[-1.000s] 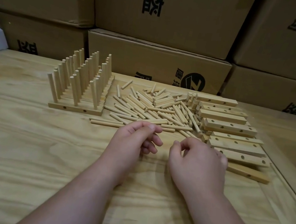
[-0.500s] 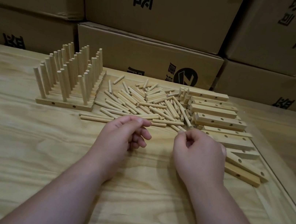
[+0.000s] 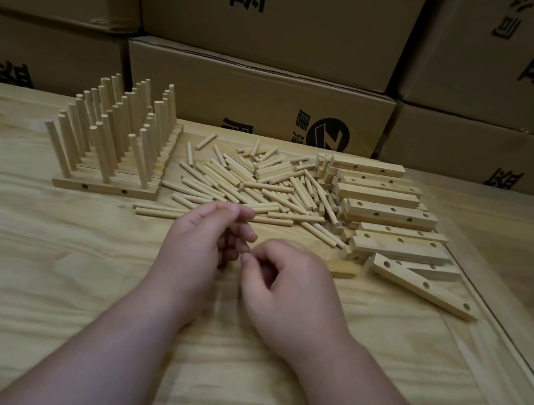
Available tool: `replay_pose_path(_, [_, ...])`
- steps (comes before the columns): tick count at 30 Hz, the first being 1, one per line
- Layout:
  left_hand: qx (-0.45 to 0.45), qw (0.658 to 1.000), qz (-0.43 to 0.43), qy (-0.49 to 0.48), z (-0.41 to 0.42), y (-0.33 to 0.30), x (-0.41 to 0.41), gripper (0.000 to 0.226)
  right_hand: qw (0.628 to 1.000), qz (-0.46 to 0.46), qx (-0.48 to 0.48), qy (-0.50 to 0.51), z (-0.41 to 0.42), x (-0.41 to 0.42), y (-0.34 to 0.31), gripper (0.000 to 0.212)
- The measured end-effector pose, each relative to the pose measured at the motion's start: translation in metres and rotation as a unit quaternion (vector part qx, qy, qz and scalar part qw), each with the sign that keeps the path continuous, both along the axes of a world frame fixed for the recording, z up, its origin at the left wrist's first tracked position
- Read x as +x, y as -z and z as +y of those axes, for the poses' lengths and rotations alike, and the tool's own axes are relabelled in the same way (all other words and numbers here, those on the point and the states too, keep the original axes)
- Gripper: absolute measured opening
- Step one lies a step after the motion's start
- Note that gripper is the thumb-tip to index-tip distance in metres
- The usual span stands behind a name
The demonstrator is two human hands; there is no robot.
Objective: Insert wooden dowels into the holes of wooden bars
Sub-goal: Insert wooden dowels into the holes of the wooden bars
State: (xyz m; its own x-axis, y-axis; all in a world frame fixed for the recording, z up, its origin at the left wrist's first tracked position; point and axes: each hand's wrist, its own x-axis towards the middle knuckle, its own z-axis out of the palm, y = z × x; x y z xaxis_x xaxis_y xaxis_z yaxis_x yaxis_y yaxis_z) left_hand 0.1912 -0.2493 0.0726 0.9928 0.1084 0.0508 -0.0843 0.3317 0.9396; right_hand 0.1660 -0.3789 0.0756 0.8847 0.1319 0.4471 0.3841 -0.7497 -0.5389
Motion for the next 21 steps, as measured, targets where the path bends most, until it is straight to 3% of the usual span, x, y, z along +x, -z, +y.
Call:
replay_pose_path(2, [-0.025, 0.999, 0.007, -0.029, 0.002, 0.0, 0.001, 0.03, 0.999, -0.008, -0.027, 0.034, -0.004, 0.006, -0.002, 0.022])
replay_pose_path(6, [-0.112, 0.991, 0.039, -0.065, 0.004, -0.002, 0.005, 0.028, 0.974, 0.094, -0.179, 0.097, -0.025, 0.015, 0.0, 0.039])
replay_pose_path(9, [-0.161, 0.983, 0.056, -0.069, 0.006, -0.003, 0.007, 0.027, 0.976, 0.111, -0.178, 0.053, -0.027, 0.018, 0.005, 0.042])
replay_pose_path(13, [-0.158, 0.984, 0.053, -0.068, 0.005, -0.004, 0.005, 0.024, 0.979, 0.103, -0.175, 0.0, -0.02, 0.023, 0.013, 0.058])
replay_pose_path(15, [-0.071, 0.993, 0.01, -0.097, 0.003, -0.002, 0.002, 0.017, 0.979, 0.099, -0.177, -0.009, -0.019, 0.025, 0.017, 0.057])
replay_pose_path(17, [0.111, 0.977, -0.071, -0.165, 0.002, 0.0, -0.003, 0.015, 0.981, 0.094, -0.167, -0.006, -0.019, 0.026, 0.018, 0.05])
replay_pose_path(19, [0.285, 0.918, -0.135, -0.239, 0.003, 0.0, -0.007, 0.021, 0.985, 0.097, -0.141, 0.003, -0.018, 0.028, 0.018, 0.045])
replay_pose_path(21, [0.432, 0.855, -0.083, -0.274, 0.008, -0.001, -0.006, 0.039, 0.988, 0.1, -0.118, 0.016, -0.019, 0.029, 0.019, 0.046])
